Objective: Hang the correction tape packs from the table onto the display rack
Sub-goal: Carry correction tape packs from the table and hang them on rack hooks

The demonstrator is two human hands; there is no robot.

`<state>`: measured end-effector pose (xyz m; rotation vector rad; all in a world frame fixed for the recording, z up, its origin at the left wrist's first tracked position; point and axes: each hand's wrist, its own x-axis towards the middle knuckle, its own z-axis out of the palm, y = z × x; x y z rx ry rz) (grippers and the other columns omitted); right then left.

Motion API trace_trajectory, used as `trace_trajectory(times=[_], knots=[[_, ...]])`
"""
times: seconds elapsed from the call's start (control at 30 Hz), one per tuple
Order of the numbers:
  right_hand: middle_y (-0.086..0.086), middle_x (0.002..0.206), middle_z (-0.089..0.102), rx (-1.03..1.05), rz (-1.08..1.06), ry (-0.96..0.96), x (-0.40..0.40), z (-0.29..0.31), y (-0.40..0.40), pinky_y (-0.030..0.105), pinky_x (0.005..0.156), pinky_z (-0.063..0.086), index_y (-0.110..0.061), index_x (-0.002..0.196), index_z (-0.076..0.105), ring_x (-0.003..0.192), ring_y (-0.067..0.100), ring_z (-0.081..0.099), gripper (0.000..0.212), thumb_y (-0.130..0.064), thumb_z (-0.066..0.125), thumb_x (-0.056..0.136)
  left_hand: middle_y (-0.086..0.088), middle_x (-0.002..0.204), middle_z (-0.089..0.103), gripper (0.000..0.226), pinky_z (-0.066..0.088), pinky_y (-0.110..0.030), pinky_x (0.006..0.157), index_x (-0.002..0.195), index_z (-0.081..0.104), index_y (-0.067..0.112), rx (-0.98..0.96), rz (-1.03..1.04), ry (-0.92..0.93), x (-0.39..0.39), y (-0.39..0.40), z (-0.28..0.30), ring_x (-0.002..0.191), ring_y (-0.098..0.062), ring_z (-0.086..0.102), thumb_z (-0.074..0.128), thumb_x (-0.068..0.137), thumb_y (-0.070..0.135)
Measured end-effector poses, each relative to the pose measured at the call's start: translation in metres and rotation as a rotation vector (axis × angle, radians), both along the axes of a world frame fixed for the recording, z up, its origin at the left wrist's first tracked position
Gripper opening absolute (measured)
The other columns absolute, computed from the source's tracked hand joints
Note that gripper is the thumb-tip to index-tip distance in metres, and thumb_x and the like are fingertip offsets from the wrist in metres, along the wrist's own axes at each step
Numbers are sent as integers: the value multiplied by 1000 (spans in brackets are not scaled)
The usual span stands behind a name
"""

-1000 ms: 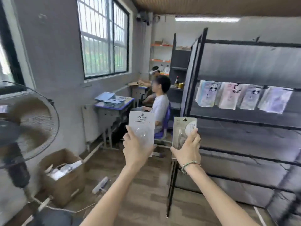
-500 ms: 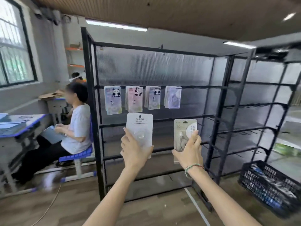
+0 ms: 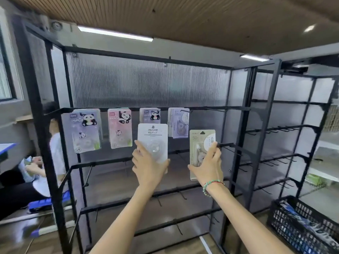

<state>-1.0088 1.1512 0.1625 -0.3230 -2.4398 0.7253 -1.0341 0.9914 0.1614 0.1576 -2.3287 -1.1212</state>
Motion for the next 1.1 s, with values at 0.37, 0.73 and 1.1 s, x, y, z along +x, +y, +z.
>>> trace_trajectory(times=[0.37,0.73,1.1], knots=[[10,151,10,48,96,64,-116,36,32,41,94,43,-8,150,-13,129,32,31,118,-35,76,76,-20,148,21,126,32,-54,103,152,-8,7,-7,56,40,-100,25,29,136,-36,25,81,71,42],[10,152,8,62,189,13,-167,44,44,45,92,45,-9,150,-13,130,32,31,117,-37,75,78,-18,147,23,127,34,-52,101,152,-8,8,-8,150,45,-129,39,27,132,-36,29,82,69,42],[12,151,11,66,205,-11,-193,41,56,46,93,43,-8,150,-10,128,33,32,119,-41,76,75,-17,148,23,128,34,-51,101,152,-9,8,-72,182,95,-140,47,24,133,-35,29,81,70,44]])
